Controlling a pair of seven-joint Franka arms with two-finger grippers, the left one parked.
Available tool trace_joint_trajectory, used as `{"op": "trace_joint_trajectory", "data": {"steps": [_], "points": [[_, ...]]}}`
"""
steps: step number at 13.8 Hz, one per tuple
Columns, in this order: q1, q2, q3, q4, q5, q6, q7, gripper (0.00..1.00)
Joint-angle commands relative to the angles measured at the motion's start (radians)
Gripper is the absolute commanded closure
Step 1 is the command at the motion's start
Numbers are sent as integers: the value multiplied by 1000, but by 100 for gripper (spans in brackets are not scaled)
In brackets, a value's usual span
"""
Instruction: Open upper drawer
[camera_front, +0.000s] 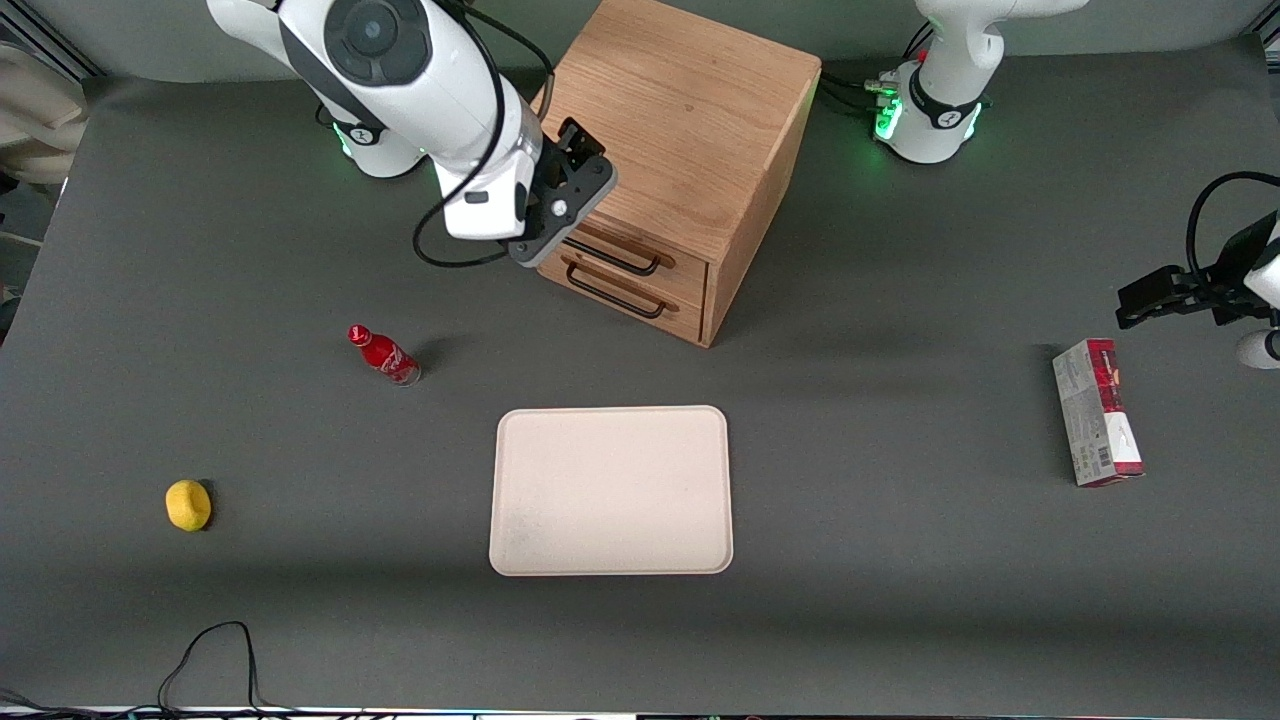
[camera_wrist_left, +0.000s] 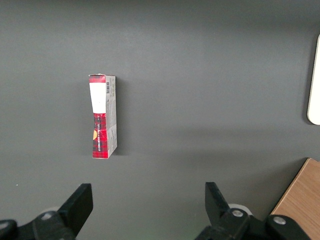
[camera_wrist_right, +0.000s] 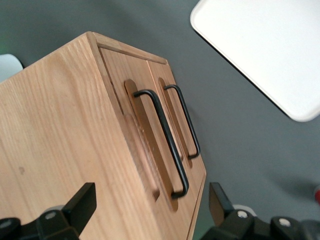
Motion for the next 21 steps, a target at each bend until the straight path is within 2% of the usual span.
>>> {"op": "trace_joint_trajectory", "data": {"steps": [1, 3, 9, 17, 21], "points": [[-9, 33, 5, -65, 23, 83, -133, 0], [-14, 44, 1, -121, 58, 118, -199, 0], [-35, 61, -32, -199, 60, 142, -385, 0], [-33, 85, -39, -198, 58, 145, -396, 0], [-30, 122, -44, -204, 46, 198, -408, 0]]}}
